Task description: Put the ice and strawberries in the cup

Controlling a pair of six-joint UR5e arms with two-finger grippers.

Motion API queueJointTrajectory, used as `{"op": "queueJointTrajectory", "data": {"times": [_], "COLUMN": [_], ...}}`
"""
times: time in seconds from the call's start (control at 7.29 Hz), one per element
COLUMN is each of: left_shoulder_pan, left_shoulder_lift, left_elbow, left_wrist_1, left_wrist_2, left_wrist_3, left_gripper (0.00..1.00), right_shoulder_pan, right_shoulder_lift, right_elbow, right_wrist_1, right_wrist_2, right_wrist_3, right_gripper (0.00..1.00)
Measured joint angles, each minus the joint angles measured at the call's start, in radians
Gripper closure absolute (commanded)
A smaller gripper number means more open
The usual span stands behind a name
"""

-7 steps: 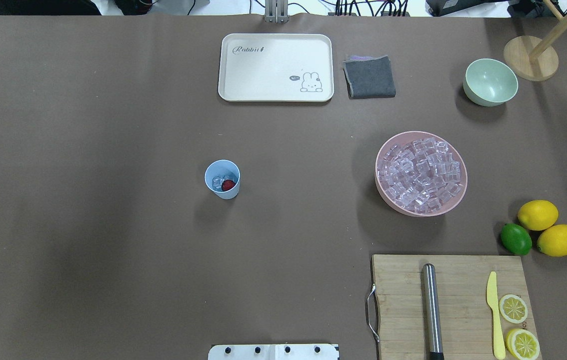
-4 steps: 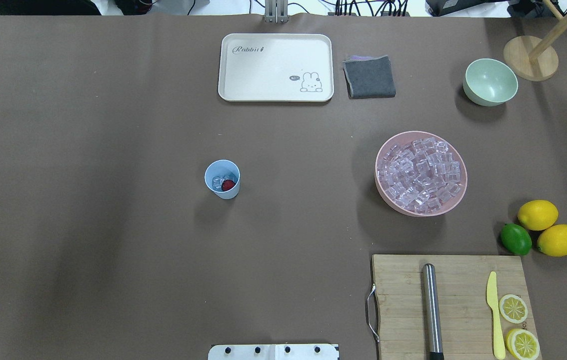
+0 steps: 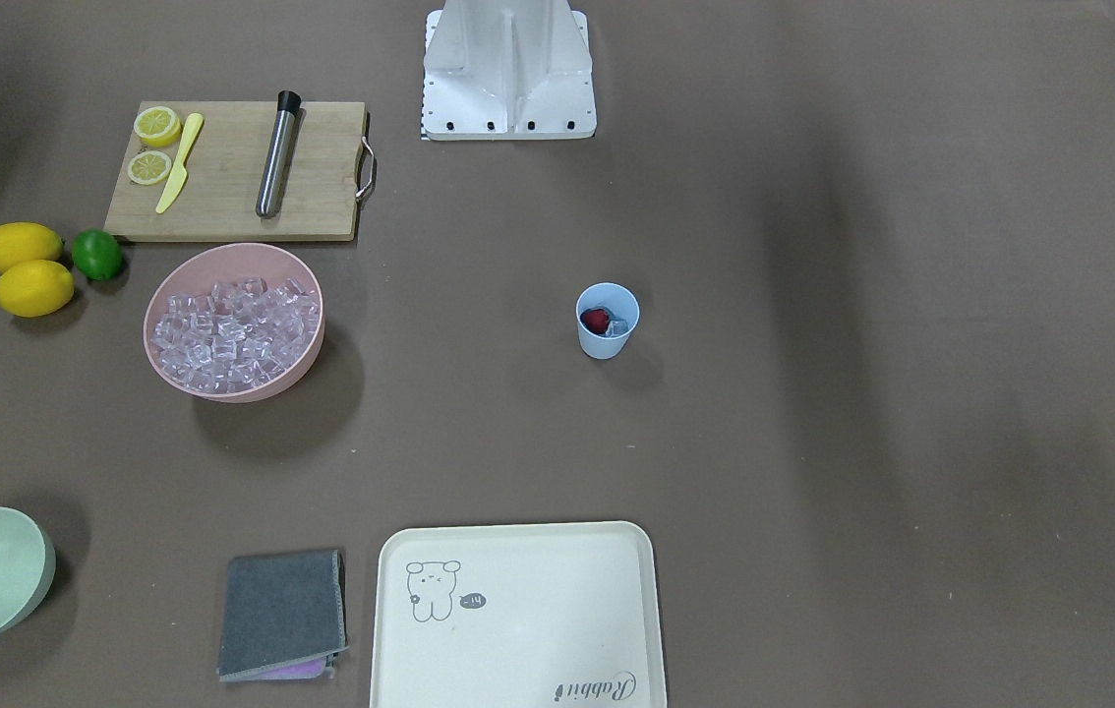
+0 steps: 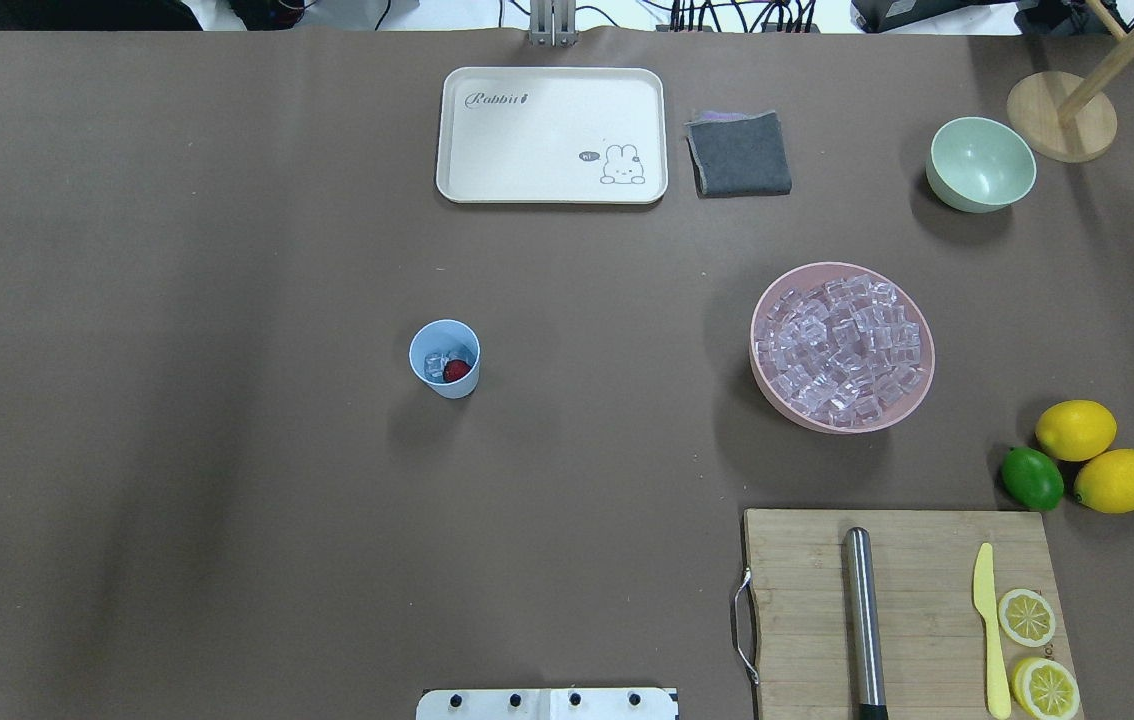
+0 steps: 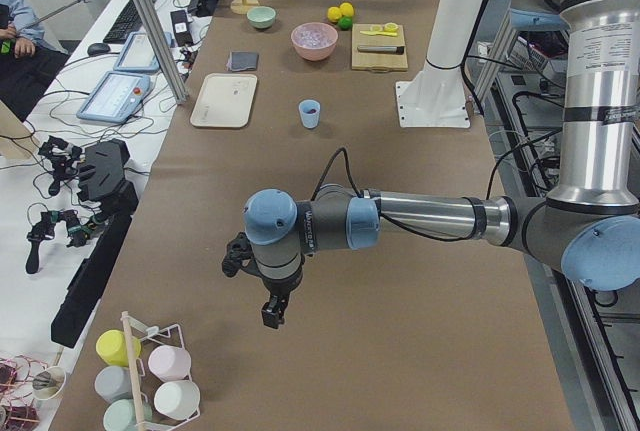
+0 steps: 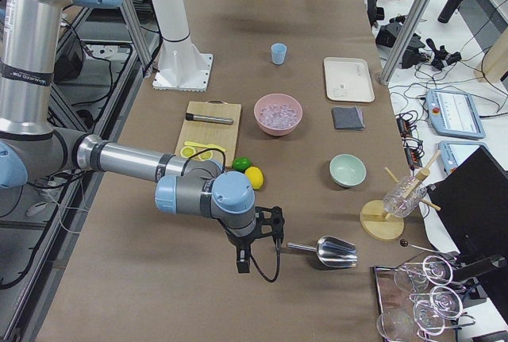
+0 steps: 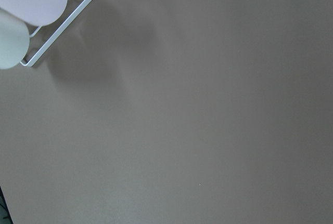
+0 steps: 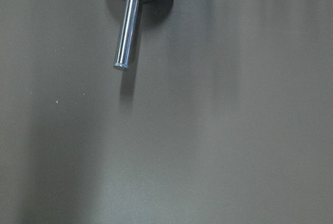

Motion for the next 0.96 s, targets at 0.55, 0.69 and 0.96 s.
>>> {"op": "queueJointTrajectory", "data": {"times": [0.55, 0.69, 0.96], "left_shoulder_pan": [-0.001, -0.001, -0.001], "left_shoulder_lift": [0.001, 0.001, 0.001], "left_elbow": [0.001, 0.002, 0.006], "left_wrist_1": [0.005, 0.007, 0.010], "left_wrist_2": [-0.001, -0.001, -0.002], "left_wrist_3": [0.000, -0.001, -0.002], "left_gripper": [0.02, 0.02, 0.02], "right_shoulder_pan": [-0.002, -0.006, -0.025], "right_shoulder_lift": [0.007, 0.009, 0.020], "right_elbow": [0.007, 0.009, 0.018], "right_wrist_1": [-0.010, -0.014, -0.039], "right_wrist_2": [0.004, 0.008, 0.022], "right_wrist_3": [0.004, 0.007, 0.048], "right_gripper": [0.00, 0.00, 0.00]}}
